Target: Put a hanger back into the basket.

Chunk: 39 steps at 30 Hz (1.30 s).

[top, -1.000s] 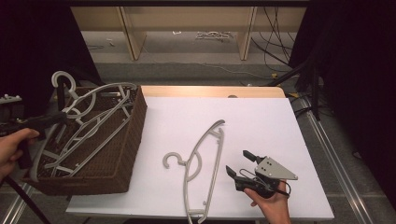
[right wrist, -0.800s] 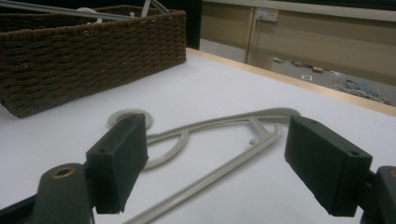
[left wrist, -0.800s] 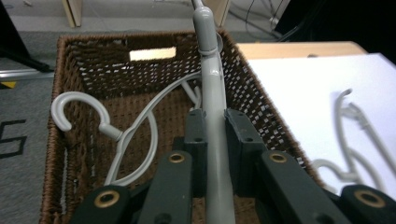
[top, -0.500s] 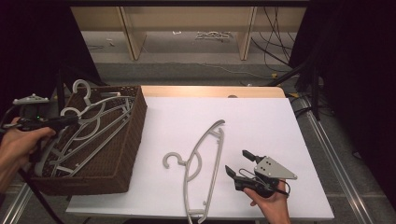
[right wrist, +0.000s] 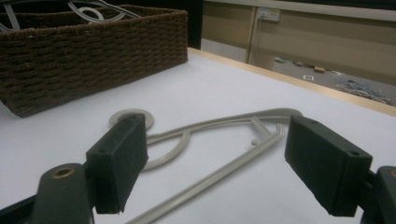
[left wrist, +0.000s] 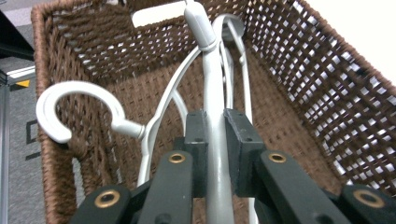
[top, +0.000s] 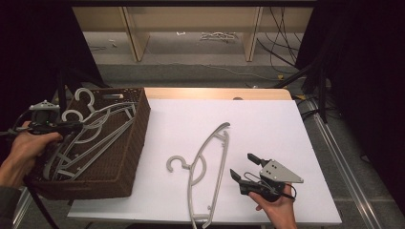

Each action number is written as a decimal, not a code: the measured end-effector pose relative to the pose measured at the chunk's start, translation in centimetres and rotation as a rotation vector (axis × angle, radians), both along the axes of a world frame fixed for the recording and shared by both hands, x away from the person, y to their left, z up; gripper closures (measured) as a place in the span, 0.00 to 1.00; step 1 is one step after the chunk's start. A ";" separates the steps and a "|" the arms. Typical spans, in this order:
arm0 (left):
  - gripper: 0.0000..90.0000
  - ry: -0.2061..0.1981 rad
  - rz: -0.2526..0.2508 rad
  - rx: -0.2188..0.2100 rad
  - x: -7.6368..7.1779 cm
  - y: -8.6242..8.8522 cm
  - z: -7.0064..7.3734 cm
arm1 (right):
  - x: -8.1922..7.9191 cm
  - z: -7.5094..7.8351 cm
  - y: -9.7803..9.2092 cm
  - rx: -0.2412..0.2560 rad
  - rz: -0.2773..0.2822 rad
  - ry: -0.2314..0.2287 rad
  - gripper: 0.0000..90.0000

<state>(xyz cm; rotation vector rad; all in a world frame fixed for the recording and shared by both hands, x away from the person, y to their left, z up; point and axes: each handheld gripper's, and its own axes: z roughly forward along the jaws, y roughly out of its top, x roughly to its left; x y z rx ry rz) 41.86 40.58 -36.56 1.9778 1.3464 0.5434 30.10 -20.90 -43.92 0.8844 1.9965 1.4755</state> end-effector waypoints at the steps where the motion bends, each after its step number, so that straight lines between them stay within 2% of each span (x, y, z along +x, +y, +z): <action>1: 0.89 0.001 0.005 -0.004 0.0 0.0 -0.2 | 0.0 0.0 0.0 0.000 0.001 0.000 0.25; 3: 0.89 0.011 0.000 0.014 -0.1 0.4 -0.7 | 0.0 0.0 0.0 0.003 -0.001 0.003 0.25; 6: 0.89 0.008 0.004 0.003 -0.1 0.8 -1.3 | 0.0 0.0 0.0 0.003 -0.002 0.005 0.25; 7: 0.89 0.018 0.002 0.006 -0.1 0.8 -1.5 | 0.0 0.0 -0.1 0.005 0.000 0.005 0.25; 8: 0.89 0.047 -0.015 0.025 -0.2 1.0 -1.8 | 0.0 0.0 -0.1 0.004 -0.001 0.004 0.25; 10: 0.88 0.065 -0.007 0.048 -0.2 0.9 -2.4 | 0.0 0.0 -0.1 0.001 -0.003 0.005 0.25; 11: 0.88 0.064 -0.001 0.052 -0.2 0.8 -2.7 | 0.0 0.0 -0.1 0.001 -0.003 0.005 0.25; 14: 0.88 0.095 0.016 0.056 -0.2 0.8 -3.9 | 0.0 0.0 -0.1 -0.005 -0.004 0.015 0.25; 16: 0.87 0.106 0.039 0.062 -0.3 0.8 -4.3 | 0.1 -0.1 -0.1 0.003 -0.004 -0.006 0.25; 17: 0.86 0.098 0.044 0.062 -0.4 0.8 -4.4 | 0.2 -0.1 -0.2 0.000 -0.004 -0.018 0.25; 18: 0.84 0.093 0.040 0.081 -0.4 0.9 -4.3 | 0.1 -0.1 0.0 0.016 0.006 0.006 0.25; 19: 0.81 0.085 0.045 0.083 -0.5 1.0 -4.1 | 0.3 -0.1 -0.2 -0.005 -0.007 -0.016 0.25; 23: 0.68 0.027 0.096 0.051 -1.1 1.4 -2.7 | 0.3 -0.1 -0.1 -0.003 -0.008 -0.015 0.25; 24: 0.66 0.004 0.120 0.038 -1.5 1.2 -2.0 | 0.3 -0.1 -0.1 -0.004 -0.009 -0.016 0.25; 27: 0.58 -0.034 0.112 0.011 -2.1 0.8 -0.8 | 0.3 -0.1 -0.2 -0.001 -0.008 -0.017 0.25; 28: 0.56 -0.062 0.125 -0.014 -2.3 0.3 -0.3 | 0.3 -0.1 -0.2 -0.001 -0.007 -0.017 0.25; 31: 0.45 -0.097 0.144 -0.059 -2.9 -0.7 0.9 | 0.2 -0.1 -0.1 -0.003 -0.007 -0.016 0.25; 33: 0.40 -0.123 0.143 -0.106 -3.4 -1.5 1.6 | 0.2 -0.1 0.0 0.024 -0.001 0.002 0.25; 34: 0.39 -0.132 0.129 -0.133 -3.8 -2.1 1.9 | 0.2 -0.1 0.0 0.023 -0.001 0.004 0.25; 35: 0.37 -0.134 0.124 -0.156 -4.1 -2.6 2.1 | 0.1 -0.1 -0.1 0.002 -0.007 0.006 0.25; 37: 0.34 -0.133 0.116 -0.230 -4.6 -3.6 2.4 | 0.1 -0.1 -0.1 0.006 -0.002 0.006 0.25; 38: 0.33 -0.119 0.097 -0.292 -5.0 -4.4 2.5 | 0.1 0.0 -0.1 0.006 -0.005 0.003 0.25; 39: 0.33 -0.118 0.080 -0.320 -5.3 -4.9 2.6 | 0.2 -0.1 0.0 0.026 -0.001 -0.005 0.25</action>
